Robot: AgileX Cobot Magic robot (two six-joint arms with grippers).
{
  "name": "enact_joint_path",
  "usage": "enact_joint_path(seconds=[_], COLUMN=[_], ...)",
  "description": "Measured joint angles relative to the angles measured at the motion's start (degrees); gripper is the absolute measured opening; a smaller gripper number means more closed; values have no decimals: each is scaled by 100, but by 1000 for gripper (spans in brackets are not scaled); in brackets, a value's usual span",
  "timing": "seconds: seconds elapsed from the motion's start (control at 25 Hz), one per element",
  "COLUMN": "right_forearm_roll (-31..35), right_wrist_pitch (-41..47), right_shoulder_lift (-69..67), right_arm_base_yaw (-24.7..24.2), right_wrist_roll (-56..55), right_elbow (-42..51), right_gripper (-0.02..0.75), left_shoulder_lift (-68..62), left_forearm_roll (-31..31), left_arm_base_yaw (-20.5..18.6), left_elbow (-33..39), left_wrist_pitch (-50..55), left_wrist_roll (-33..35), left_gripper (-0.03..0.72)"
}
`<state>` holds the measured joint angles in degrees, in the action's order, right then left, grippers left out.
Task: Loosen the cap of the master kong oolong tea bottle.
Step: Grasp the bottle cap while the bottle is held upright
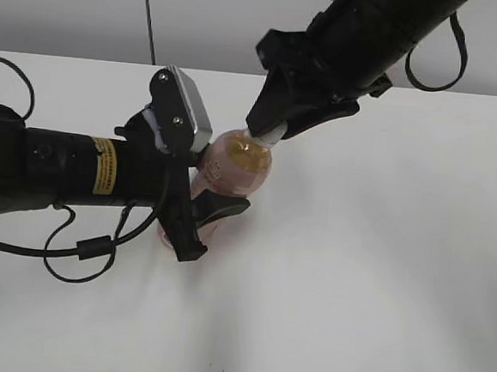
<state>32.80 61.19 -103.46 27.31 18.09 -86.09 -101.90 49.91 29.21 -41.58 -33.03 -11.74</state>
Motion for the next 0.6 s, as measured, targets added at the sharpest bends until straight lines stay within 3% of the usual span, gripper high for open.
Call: enact_joint_path(seconds=[0.16,0.6], right_forearm_roll=[-18,298], right_wrist_pitch=[-59,-376], right_shoulder_lift=[0,0], right_arm_base_yaw=[0,0], right_wrist_roll=[1482,6964], right_elbow=[0,0], right_gripper=[283,279], left_shoulder_lift=[0,0], left_forearm_roll=[-14,-192], left_arm_base_yaw=[0,-19], left_elbow=[0,0], left_wrist_pitch=[11,1], left_wrist_roll=[0,-19], left_gripper=[409,409])
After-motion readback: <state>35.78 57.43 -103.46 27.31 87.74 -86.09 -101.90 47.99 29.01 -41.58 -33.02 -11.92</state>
